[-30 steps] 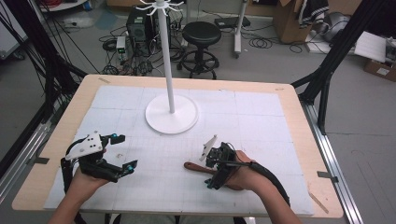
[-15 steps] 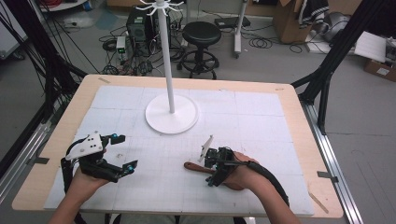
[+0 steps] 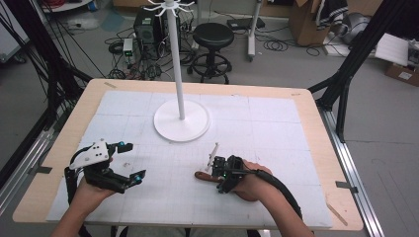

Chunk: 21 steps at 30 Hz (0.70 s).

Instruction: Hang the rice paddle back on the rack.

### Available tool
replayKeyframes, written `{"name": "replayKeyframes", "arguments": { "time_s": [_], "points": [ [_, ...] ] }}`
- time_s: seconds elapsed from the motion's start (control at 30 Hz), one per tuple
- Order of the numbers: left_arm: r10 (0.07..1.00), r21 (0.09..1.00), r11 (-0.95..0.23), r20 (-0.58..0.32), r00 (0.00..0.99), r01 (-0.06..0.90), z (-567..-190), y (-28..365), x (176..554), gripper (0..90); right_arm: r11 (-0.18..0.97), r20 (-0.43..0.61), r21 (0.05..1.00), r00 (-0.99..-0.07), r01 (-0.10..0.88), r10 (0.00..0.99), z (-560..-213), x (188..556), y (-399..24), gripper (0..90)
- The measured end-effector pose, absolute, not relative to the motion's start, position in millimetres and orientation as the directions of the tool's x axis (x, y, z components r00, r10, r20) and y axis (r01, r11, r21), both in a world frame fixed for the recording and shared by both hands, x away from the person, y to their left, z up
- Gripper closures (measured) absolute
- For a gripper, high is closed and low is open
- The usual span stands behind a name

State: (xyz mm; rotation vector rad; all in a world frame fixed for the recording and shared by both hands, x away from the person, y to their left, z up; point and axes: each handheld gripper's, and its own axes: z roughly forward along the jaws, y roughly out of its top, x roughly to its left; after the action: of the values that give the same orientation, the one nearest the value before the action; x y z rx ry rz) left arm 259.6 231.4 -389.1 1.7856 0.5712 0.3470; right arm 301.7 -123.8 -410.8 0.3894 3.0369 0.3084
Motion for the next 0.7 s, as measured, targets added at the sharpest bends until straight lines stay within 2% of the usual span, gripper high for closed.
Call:
{"name": "replayKeyframes", "arguments": {
  "time_s": [0.23, 0.7],
  "points": [
    [0.545, 0.957, -0.211, -0.056, 0.837, 0.201, -389.0, 231.4, 259.5, 1.7, 0.954, -0.036, 0.170, -0.966, 0.246, 0.256, -410.6, 302.4, -118.7, 59.0],
    [0.541, 0.956, -0.212, -0.057, 0.839, 0.201, -389.2, 230.9, 259.6, 1.7, 0.947, 0.010, 0.164, -0.961, 0.276, 0.278, -411.5, 307.0, -118.7, 66.0]
  ]
}}
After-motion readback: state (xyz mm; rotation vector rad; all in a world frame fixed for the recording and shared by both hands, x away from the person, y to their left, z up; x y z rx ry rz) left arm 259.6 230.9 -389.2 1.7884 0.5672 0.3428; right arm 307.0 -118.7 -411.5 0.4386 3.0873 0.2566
